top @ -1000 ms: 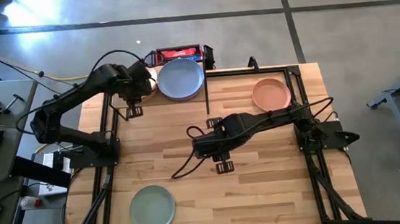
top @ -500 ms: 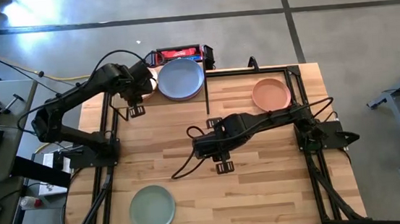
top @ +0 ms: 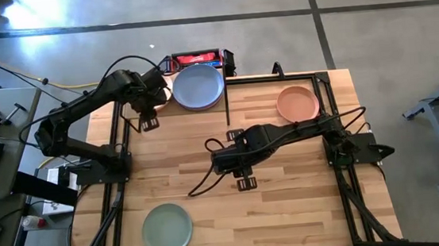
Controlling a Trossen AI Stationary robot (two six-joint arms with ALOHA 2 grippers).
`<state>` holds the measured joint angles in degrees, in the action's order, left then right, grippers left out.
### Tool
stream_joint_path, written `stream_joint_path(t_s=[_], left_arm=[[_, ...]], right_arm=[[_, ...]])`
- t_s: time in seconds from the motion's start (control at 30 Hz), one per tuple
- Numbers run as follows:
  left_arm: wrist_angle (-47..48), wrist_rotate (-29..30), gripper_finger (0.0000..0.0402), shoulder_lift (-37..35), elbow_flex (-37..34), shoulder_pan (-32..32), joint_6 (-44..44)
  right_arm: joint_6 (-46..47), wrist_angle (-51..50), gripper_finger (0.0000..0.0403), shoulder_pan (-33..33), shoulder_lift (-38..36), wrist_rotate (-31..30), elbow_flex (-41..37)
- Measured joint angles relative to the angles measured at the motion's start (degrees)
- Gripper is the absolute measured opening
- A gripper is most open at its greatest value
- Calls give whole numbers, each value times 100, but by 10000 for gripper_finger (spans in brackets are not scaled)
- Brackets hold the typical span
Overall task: Place and stack plates onto a shelf
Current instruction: Put the light orange plate on top the white plate on the shelf
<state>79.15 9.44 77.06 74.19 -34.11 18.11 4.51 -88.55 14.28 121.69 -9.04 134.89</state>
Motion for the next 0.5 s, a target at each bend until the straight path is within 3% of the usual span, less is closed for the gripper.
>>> stream_joint_path(t_s=[0.5], left_arm=[[-229,-78,57,0,2,-9,-151]], right_arm=[[82,0,134,0,0,1,0]])
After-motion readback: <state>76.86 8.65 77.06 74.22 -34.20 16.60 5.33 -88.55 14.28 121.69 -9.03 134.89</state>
